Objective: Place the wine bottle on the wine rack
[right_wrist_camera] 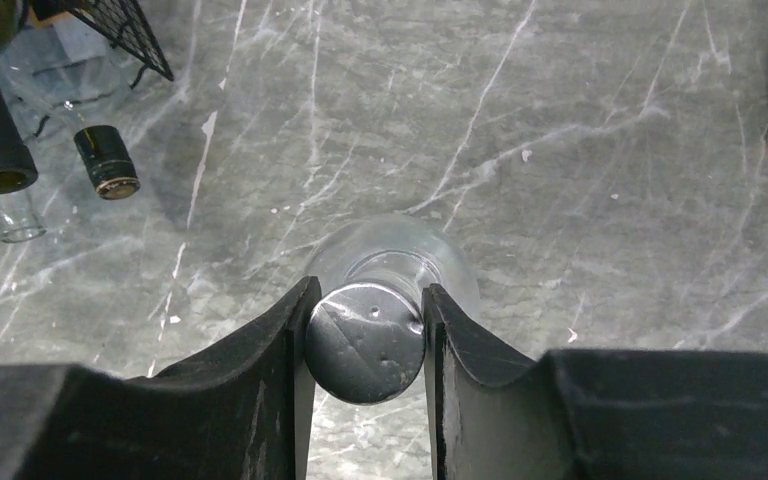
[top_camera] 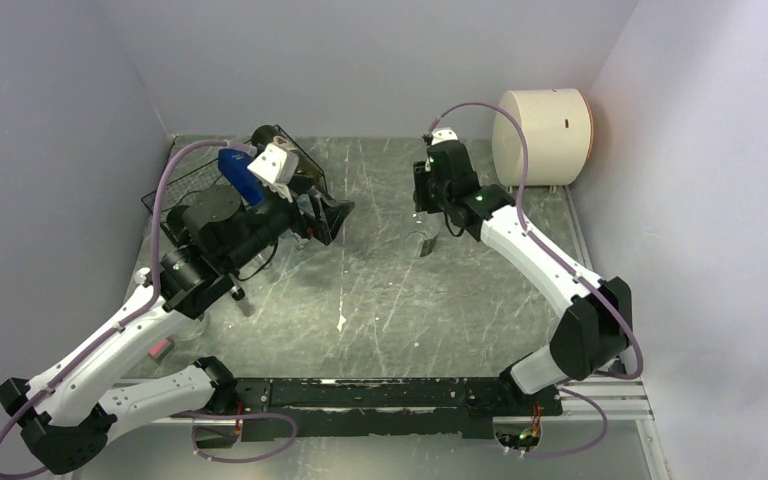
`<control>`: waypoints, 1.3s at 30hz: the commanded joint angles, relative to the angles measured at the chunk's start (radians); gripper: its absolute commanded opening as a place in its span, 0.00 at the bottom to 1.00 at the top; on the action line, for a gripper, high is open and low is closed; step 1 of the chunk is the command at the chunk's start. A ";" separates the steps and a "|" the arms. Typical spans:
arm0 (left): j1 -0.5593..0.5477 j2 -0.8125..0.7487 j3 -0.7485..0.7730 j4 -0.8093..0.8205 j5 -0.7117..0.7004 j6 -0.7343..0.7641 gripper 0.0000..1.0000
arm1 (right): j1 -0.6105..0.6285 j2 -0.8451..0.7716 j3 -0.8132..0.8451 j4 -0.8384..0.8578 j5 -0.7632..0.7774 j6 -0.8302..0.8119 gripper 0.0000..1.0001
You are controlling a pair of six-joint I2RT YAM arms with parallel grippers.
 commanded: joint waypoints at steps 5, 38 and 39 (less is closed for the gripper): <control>0.003 0.083 0.069 -0.043 0.000 -0.043 1.00 | 0.007 -0.161 -0.343 0.268 -0.016 0.123 0.10; 0.006 0.419 0.141 -0.090 0.125 -0.215 0.96 | 0.018 -0.282 -0.661 0.157 -0.299 0.167 0.00; 0.006 0.415 0.137 -0.091 0.119 -0.213 0.96 | 0.022 -0.266 -0.654 0.153 -0.295 0.166 0.00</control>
